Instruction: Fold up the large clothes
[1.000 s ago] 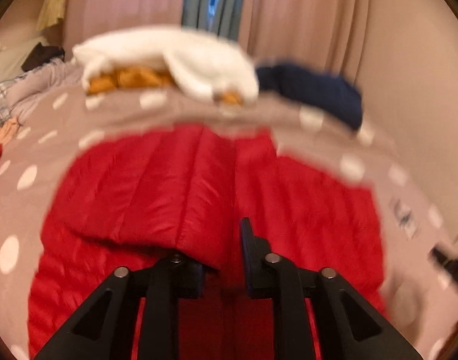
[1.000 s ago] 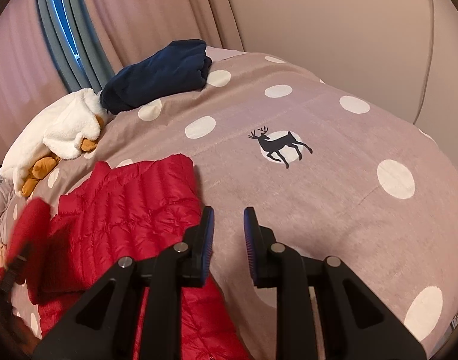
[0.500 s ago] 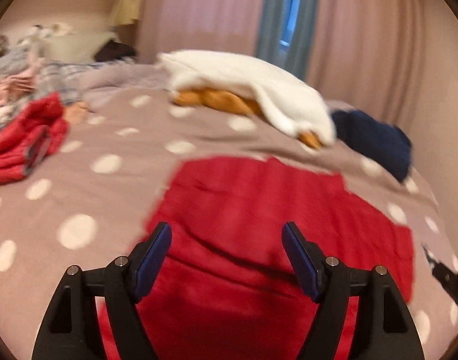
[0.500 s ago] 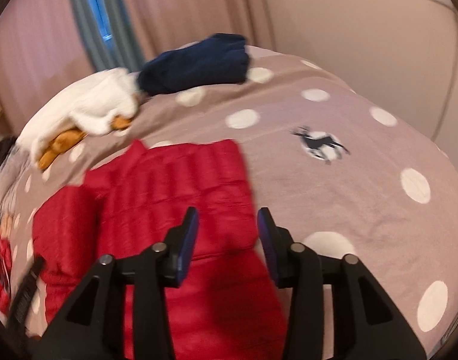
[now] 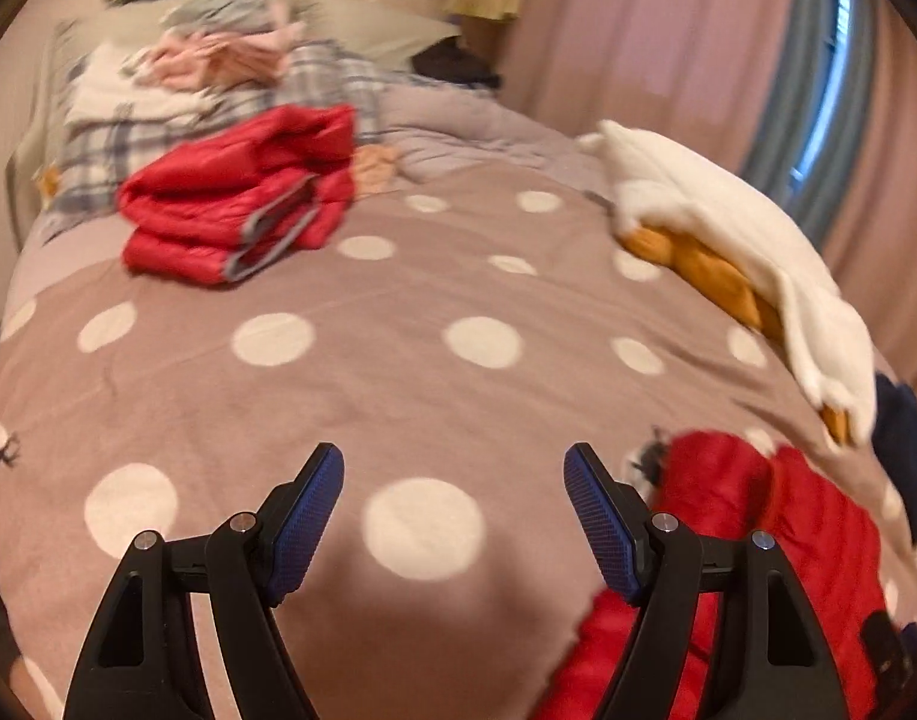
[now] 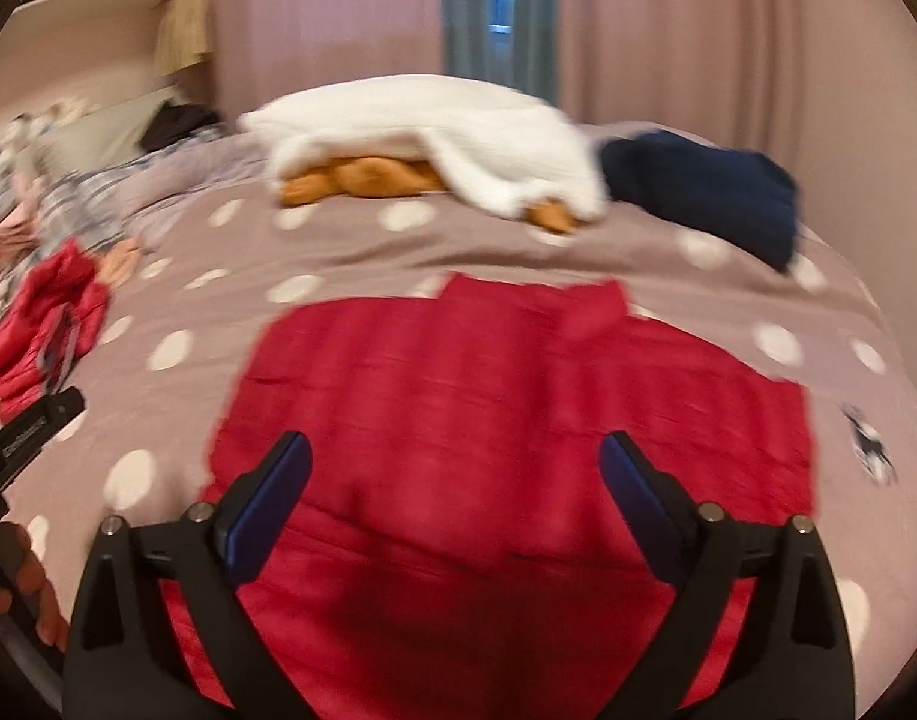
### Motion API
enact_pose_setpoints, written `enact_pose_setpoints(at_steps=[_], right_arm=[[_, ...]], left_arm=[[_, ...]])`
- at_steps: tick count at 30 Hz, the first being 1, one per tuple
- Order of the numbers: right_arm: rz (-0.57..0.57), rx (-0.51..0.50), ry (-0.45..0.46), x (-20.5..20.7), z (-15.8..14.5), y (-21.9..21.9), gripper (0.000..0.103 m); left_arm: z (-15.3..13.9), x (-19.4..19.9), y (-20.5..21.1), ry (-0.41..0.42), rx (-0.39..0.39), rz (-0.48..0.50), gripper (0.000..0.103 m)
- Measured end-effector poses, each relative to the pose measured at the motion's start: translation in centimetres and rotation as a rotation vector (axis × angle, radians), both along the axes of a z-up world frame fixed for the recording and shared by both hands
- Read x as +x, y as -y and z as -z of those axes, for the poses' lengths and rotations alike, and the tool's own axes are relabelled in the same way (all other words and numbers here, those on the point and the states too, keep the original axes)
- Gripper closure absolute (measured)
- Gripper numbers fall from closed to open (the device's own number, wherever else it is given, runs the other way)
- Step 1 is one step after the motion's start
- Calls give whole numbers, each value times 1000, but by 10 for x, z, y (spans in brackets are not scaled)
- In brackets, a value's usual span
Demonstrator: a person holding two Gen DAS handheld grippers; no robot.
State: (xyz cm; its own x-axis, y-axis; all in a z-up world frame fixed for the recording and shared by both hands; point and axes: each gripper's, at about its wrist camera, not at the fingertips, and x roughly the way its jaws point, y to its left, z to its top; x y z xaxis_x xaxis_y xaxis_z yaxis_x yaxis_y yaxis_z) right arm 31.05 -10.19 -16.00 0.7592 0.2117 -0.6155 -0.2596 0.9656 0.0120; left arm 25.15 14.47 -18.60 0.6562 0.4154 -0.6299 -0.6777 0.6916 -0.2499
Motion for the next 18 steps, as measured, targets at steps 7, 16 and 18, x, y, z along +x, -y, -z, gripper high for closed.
enact_pose_setpoints(at_steps=[7, 16, 18], right_arm=[[-126, -147, -54, 28, 38, -70, 5], [-19, -31, -75, 44, 40, -49, 87], [25, 11, -29, 42, 22, -31, 88]], left_arm=[[16, -8, -30, -19, -43, -85, 27], [20, -3, -35, -30, -70, -76, 27], [16, -2, -28, -16, -59, -59, 27]])
